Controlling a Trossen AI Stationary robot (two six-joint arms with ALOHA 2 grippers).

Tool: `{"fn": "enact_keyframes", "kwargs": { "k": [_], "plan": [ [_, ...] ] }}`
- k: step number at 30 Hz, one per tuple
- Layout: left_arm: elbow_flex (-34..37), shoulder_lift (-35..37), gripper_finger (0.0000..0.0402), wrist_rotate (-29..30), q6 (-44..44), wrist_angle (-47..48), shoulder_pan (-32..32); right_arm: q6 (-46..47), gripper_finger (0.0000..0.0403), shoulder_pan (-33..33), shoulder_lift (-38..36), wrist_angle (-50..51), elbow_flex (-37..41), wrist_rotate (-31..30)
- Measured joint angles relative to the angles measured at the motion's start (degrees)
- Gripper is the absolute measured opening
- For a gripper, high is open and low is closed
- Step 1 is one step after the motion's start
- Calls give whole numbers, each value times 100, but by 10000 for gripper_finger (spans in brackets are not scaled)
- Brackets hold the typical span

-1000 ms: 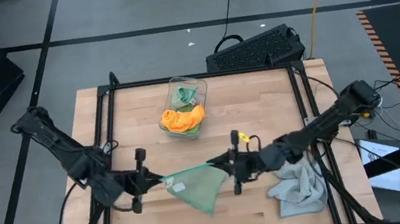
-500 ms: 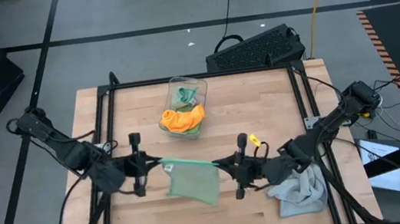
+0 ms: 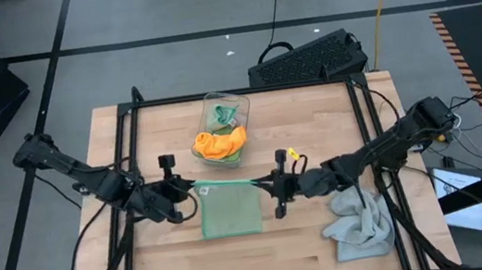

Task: Fold microfiber towels
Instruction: Fold the light green towel

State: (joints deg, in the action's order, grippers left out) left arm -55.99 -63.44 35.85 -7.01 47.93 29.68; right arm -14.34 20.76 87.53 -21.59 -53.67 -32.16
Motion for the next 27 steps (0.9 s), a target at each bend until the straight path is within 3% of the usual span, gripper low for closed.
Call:
{"fn": "enact_keyframes", "kwargs": {
  "k": [7, 10, 13, 19, 27],
  "plan": [
    [688, -2, 5, -21, 311, -675, -496, 154, 1, -628, 0, -828, 760, 499],
    [963, -2, 6, -368, 237, -1035, -568, 621, 1, -778, 0, -847, 890, 1057],
    [1103, 0, 6, -720, 188, -1317, -414, 756, 1, -690, 0, -841, 910, 1178],
    [1428, -26, 7, -363, -62, -1506, -224, 767, 1, -641, 200, -887, 905, 1188],
    [1968, -24, 8, -123, 65, -1859, -594, 906, 1, -1067, 865, -1450, 912, 1280]
  ]
}}
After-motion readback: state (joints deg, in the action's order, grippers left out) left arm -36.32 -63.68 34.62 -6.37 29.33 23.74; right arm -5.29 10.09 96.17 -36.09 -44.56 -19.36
